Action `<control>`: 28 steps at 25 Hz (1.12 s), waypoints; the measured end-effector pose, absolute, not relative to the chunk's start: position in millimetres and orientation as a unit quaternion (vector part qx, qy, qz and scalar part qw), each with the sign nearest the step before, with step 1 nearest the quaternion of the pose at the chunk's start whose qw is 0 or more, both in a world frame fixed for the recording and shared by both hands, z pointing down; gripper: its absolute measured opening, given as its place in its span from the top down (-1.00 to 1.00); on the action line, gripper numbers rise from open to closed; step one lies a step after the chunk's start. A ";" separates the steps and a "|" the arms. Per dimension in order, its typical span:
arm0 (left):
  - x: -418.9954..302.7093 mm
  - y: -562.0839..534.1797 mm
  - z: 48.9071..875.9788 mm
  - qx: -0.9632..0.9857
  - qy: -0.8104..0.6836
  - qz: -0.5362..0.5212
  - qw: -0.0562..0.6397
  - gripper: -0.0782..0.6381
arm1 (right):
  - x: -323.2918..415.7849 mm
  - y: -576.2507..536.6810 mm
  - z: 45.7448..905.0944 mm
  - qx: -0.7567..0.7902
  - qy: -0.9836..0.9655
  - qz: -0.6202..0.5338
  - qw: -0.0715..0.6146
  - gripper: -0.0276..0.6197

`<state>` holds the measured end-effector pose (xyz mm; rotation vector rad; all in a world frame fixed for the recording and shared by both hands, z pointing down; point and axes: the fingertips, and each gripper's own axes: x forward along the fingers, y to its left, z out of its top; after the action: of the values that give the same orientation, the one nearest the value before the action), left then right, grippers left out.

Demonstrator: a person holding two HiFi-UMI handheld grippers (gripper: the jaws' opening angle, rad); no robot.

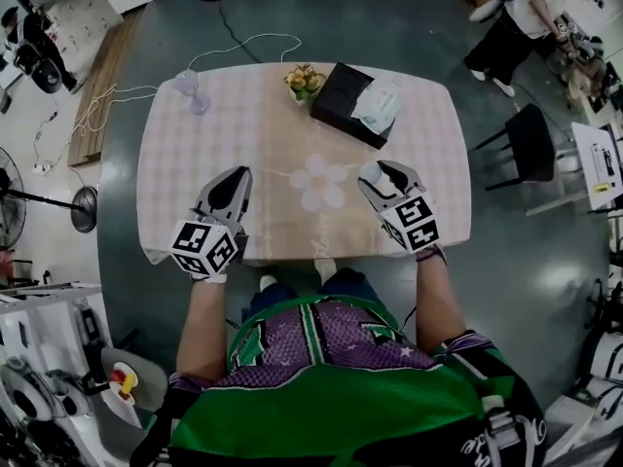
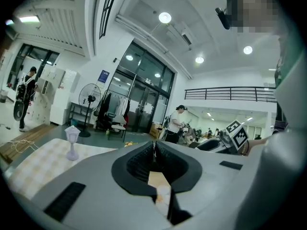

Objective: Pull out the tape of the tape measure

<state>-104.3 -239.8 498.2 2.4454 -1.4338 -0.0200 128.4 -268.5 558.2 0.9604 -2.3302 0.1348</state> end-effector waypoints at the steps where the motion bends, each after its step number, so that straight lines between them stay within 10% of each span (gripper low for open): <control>1: -98.2 -242.0 501.8 0.852 -0.500 -0.003 0.153 0.70 | 132.6 -269.6 563.1 0.360 -0.879 0.054 0.307 0.23; 28: -81.9 -264.4 700.7 0.781 -0.556 0.118 0.261 0.70 | 171.6 -282.8 766.3 0.267 -0.857 0.149 0.415 0.23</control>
<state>-81.9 -264.4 700.7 2.1141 -1.5045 0.3192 171.6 -282.8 766.3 0.6699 -2.1527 0.3732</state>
